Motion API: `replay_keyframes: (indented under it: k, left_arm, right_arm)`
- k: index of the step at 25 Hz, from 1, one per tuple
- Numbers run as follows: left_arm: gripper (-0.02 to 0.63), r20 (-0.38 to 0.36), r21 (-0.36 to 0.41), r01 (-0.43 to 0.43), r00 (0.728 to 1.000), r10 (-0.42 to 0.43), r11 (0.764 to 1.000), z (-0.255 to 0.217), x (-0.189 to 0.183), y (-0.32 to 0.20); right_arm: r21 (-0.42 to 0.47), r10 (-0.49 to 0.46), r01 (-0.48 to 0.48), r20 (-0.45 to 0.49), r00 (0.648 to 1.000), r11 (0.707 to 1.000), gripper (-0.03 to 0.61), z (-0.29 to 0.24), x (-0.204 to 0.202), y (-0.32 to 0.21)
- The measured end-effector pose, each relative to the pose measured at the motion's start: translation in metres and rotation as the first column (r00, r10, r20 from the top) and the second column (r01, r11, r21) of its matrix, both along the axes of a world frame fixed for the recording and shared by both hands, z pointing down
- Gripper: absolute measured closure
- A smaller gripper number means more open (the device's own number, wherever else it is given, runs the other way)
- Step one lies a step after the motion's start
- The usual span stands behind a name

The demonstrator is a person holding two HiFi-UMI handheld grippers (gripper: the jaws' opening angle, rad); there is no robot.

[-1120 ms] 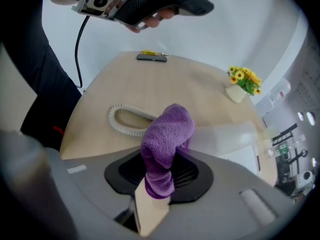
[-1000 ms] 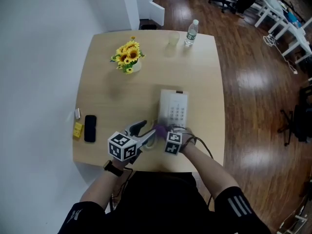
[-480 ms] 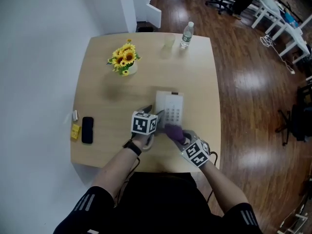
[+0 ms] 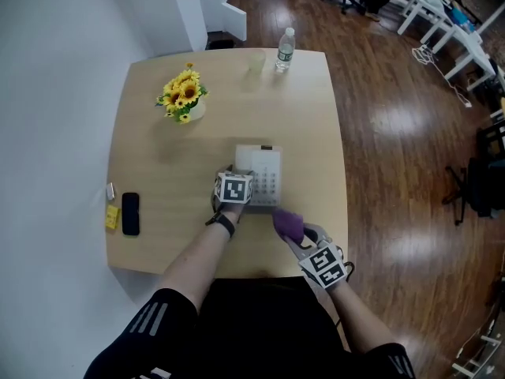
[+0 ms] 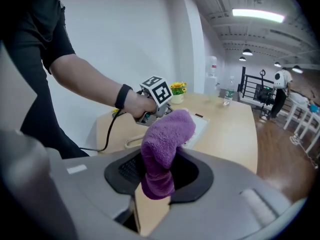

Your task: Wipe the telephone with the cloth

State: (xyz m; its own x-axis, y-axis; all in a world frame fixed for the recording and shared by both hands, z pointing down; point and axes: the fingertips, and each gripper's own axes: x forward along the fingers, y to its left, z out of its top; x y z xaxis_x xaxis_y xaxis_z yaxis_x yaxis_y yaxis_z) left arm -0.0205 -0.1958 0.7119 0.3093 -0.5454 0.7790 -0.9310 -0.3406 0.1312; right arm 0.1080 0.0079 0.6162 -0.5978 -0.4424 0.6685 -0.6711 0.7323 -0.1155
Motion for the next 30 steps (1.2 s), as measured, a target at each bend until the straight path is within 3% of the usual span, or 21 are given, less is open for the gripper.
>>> replay_keyframes:
  k: [4, 8, 14, 17, 19, 21, 23, 26, 30]
  left_arm:
    - [0.362, -0.028, -0.021, 0.016, 0.999, -0.017, 1.0, 0.011, 0.008, -0.001]
    - [0.368, -0.068, 0.014, 0.033, 0.997, -0.032, 0.999, 0.007, 0.008, -0.004]
    - [0.391, -0.194, -0.019, 0.065, 0.979, -0.067, 0.998, 0.006, 0.004, 0.0]
    - [0.397, -0.245, 0.014, 0.049, 0.969, -0.044, 0.999, -0.012, 0.002, 0.001]
    - [0.399, -0.318, 0.033, 0.038, 0.948, -0.025, 0.999, -0.029, 0.001, 0.005]
    - [0.4, -0.44, 0.056, 0.011, 0.898, 0.015, 0.998, -0.053, 0.002, 0.013]
    - [0.402, -0.565, 0.103, -0.032, 0.821, 0.085, 0.994, -0.086, 0.003, 0.025]
    - [0.403, -0.717, 0.192, -0.077, 0.67, 0.193, 0.978, -0.142, 0.001, 0.046]
    - [0.403, -0.803, 0.323, -0.121, 0.49, 0.34, 0.939, -0.216, -0.009, 0.084]
  right_arm:
    - [0.0, -0.002, 0.002, -0.001, 1.0, 1.0, 0.448, 0.001, 0.013, 0.004]
    - [-0.021, 0.008, -0.007, 0.006, 1.0, 1.0, 0.448, 0.002, 0.029, 0.004]
    - [-0.059, 0.04, -0.038, 0.027, 0.999, 0.998, 0.448, 0.007, 0.047, 0.01]
    - [-0.061, 0.039, -0.038, 0.028, 0.999, 0.997, 0.448, 0.007, 0.049, 0.011]
    - [-0.054, 0.036, -0.035, 0.032, 0.999, 0.998, 0.448, 0.004, 0.046, 0.009]
    - [-0.035, 0.031, -0.029, 0.043, 0.999, 0.999, 0.448, -0.003, 0.04, 0.004]
    - [-0.005, 0.022, -0.022, 0.063, 0.998, 1.0, 0.448, -0.015, 0.031, -0.004]
    - [0.067, 0.0, -0.006, 0.093, 0.996, 0.998, 0.448, -0.043, 0.016, -0.024]
    - [0.214, -0.053, 0.029, 0.111, 0.992, 0.976, 0.448, -0.102, -0.01, -0.061]
